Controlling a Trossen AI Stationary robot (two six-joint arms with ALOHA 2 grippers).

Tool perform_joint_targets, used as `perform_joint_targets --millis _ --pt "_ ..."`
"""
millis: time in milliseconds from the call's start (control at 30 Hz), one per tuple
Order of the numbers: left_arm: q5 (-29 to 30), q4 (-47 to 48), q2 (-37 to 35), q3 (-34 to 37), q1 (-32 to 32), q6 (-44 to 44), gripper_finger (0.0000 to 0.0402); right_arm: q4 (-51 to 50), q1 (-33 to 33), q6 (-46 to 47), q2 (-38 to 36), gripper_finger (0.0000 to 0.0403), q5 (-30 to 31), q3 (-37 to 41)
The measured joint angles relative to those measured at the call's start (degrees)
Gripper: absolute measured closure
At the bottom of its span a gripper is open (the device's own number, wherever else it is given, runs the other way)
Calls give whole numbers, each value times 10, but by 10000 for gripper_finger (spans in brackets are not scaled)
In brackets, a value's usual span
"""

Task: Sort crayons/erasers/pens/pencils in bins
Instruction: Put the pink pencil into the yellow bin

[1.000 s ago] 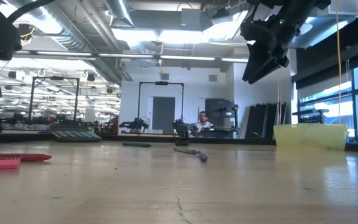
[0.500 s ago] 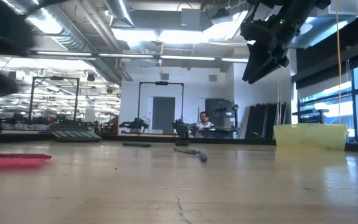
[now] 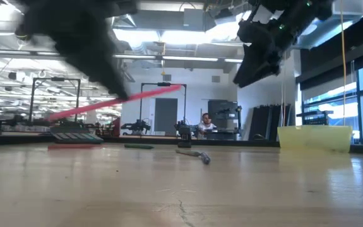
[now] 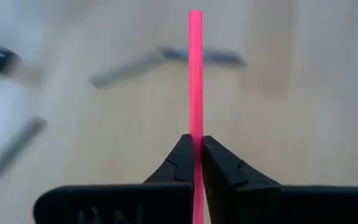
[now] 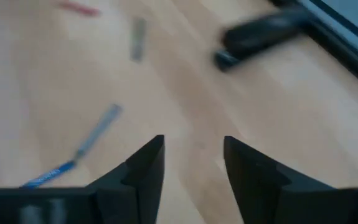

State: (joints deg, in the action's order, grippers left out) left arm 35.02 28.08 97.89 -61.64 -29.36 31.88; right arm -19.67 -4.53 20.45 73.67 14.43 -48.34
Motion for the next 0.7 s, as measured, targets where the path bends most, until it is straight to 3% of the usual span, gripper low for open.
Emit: perform_joint_targets --millis 200,333,567,700 --pt "38 -7 -13 -22 62 -31 391 356 27 -41 2 236 -119 135" --pt "40 -25 -29 -24 100 -32 392 574 44 -44 18 236 -145 213" --pt "5 -112 -41 -24 140 -86 396 741 63 -46 121 234 -127 223" --pt "-25 -147 -41 -24 162 -111 391 862 67 -64 184 221 -175 204"
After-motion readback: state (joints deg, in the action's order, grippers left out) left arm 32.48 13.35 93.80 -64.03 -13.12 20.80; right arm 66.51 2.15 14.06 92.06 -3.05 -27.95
